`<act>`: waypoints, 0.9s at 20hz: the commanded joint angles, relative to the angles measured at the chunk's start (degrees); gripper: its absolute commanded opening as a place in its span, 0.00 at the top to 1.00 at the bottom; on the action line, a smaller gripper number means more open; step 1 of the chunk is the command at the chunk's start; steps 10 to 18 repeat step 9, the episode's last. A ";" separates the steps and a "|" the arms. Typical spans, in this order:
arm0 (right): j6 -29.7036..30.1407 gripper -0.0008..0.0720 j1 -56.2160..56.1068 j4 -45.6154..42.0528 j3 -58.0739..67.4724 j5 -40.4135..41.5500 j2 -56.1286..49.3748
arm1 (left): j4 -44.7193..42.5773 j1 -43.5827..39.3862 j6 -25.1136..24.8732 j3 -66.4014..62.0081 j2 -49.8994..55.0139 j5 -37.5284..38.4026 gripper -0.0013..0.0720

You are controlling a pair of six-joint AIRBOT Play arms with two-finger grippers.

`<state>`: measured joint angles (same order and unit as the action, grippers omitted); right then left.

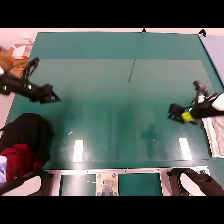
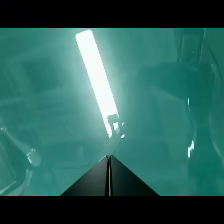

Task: Fold the shirts.

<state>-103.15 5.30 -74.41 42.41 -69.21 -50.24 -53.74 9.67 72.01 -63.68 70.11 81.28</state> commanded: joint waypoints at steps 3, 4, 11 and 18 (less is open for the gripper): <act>-3.54 0.96 -12.02 2.40 -9.90 3.67 8.81 | -4.98 -0.02 -0.96 11.74 -9.38 -3.26 0.95; -3.56 0.96 -12.74 2.89 -9.90 3.67 8.79 | -5.22 -0.02 -0.94 11.74 -9.38 -3.26 0.95; -3.56 0.96 -13.14 2.86 -9.90 3.67 8.79 | -5.25 -0.02 -0.94 11.74 -9.38 -3.89 0.95; -3.56 0.96 -13.14 2.86 -9.90 3.67 8.79 | -5.25 -0.02 -0.94 11.74 -9.38 -3.89 0.95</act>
